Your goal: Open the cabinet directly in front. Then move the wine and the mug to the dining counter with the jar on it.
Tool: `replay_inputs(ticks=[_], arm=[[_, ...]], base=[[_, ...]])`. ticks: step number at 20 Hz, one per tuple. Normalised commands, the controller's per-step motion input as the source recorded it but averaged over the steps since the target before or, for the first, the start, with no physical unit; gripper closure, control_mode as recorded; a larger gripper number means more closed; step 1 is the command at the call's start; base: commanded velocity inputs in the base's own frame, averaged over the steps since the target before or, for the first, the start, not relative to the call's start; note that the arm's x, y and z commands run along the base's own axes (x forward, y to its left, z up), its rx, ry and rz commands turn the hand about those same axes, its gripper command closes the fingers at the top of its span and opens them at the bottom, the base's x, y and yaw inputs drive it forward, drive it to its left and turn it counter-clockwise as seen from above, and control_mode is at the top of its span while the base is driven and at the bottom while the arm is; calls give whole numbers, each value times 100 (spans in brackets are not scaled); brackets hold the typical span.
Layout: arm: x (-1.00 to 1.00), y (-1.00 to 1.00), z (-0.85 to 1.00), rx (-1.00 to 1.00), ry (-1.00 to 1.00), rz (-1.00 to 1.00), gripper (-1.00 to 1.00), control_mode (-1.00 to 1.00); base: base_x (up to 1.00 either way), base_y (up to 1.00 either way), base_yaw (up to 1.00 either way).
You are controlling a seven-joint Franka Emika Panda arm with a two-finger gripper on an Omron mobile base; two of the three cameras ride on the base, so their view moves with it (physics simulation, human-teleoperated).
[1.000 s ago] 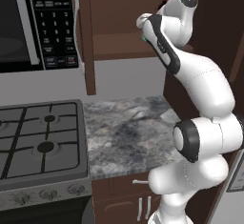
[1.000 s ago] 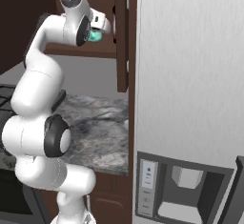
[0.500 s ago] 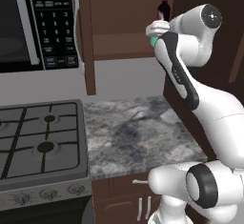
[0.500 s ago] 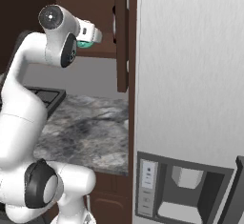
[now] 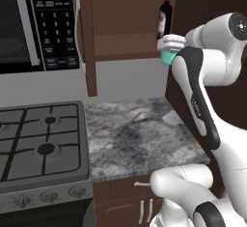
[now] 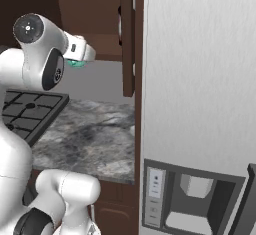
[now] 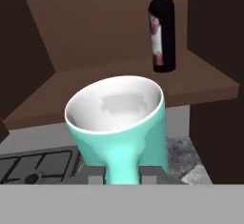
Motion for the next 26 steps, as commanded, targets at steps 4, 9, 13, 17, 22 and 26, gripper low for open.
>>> replay_inputs(ticks=[4, 9, 13, 17, 22, 26], arm=[[-100, 34, -11, 0, 16, 0, 100, -100], [-100, 53, -62, -8, 5, 0, 100, -100], [-66, 60, -59, -9, 5, 4, 100, -100], [-15, 14, -9, -3, -3, 2, 100, -100], [-6, 0, 0, 0, -26, 8, 100, -100], [-4, -4, 0, 0, -9, 1, 100, -100]], base=[[0, 0, 0], [0, 0, 0], [0, 0, 0], [0, 0, 0], [0, 0, 0], [0, 0, 0]])
